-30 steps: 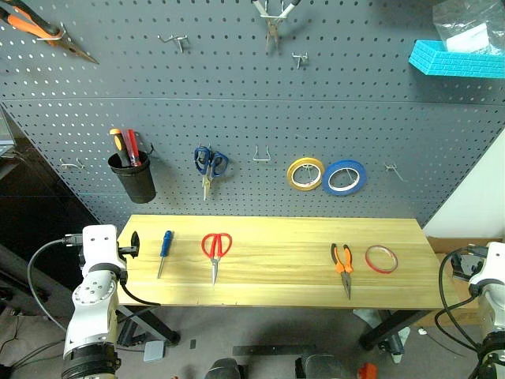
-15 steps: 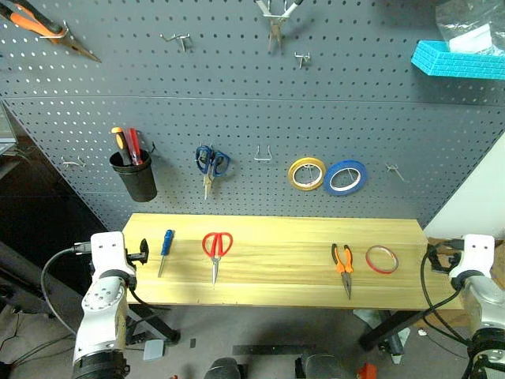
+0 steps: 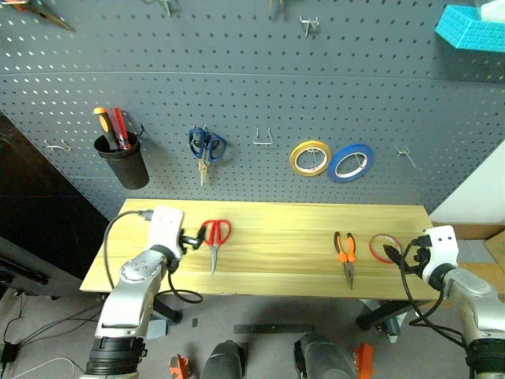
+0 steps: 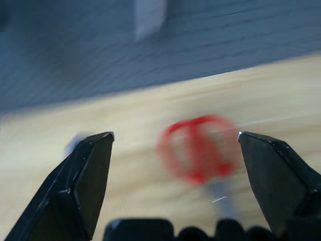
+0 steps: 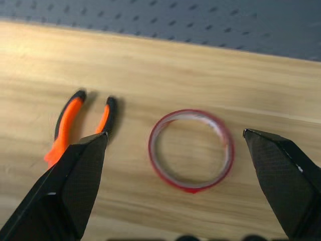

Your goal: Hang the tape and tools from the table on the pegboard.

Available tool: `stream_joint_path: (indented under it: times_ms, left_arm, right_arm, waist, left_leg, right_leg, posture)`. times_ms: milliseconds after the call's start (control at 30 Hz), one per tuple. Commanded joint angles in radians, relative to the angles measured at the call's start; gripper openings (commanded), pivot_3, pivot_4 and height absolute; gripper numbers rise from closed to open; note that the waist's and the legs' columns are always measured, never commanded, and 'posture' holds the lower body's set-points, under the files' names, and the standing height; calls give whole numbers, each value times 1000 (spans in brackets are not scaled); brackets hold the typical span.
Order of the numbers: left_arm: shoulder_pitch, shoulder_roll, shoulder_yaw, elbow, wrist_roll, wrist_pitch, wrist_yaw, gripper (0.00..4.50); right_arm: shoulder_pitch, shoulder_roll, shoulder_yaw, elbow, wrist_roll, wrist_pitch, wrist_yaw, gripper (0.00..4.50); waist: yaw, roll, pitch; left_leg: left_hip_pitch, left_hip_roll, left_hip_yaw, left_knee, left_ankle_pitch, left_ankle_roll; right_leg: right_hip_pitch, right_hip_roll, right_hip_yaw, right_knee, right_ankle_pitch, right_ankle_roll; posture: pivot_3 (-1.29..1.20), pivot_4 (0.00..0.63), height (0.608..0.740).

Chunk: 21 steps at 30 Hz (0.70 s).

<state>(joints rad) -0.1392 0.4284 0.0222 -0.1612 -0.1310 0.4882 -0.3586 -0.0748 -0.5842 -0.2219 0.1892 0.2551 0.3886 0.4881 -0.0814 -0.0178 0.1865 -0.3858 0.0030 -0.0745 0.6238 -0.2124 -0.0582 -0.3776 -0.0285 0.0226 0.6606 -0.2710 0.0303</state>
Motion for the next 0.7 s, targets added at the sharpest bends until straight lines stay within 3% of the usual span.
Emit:
stream_joint_path:
  times_ms: [33, 133, 300, 700]
  left_arm:
    - [-46, 44, -89, -65, -1, -61, -134, 4251]
    - [-98, 48, -146, -67, 27, -78, -163, 4251]
    - [-182, 40, -220, -42, 17, -127, -275, 4251]
    - [-256, 37, -250, -87, -127, 18, -473, 4251]
  right_arm:
    - [-52, -41, 30, -14, -31, 22, 28, 4500]
    - [-107, -51, 79, 39, -79, -19, 41, 4500]
    - [-232, -67, 164, 206, -130, -31, 134, 4500]
    - [-513, -82, 295, 693, -271, -102, 274, 4500]
  waist:
    - [-3, 0, 19]
    - [-4, -1, 43]
    - [-5, -4, 73]
    - [-6, -10, 103]
  left_leg:
    - [-3, 1, 1, 0, 0, 1]
    - [-12, 4, 4, 2, -1, 1]
    - [-14, 7, 8, 1, -1, 1]
    - [-17, 7, 22, 2, -3, 5]
  right_leg:
    - [-3, 0, 0, 0, 2, 3]
    - [-13, 5, 4, 1, 4, 5]
    - [-18, 8, 13, 2, 4, 5]
    - [-27, 7, 21, 3, 6, 7]
  posture:
    - [-152, 252, 740]
    - [-150, 275, 740]
    - [-148, 294, 740]
    - [-116, 305, 740]
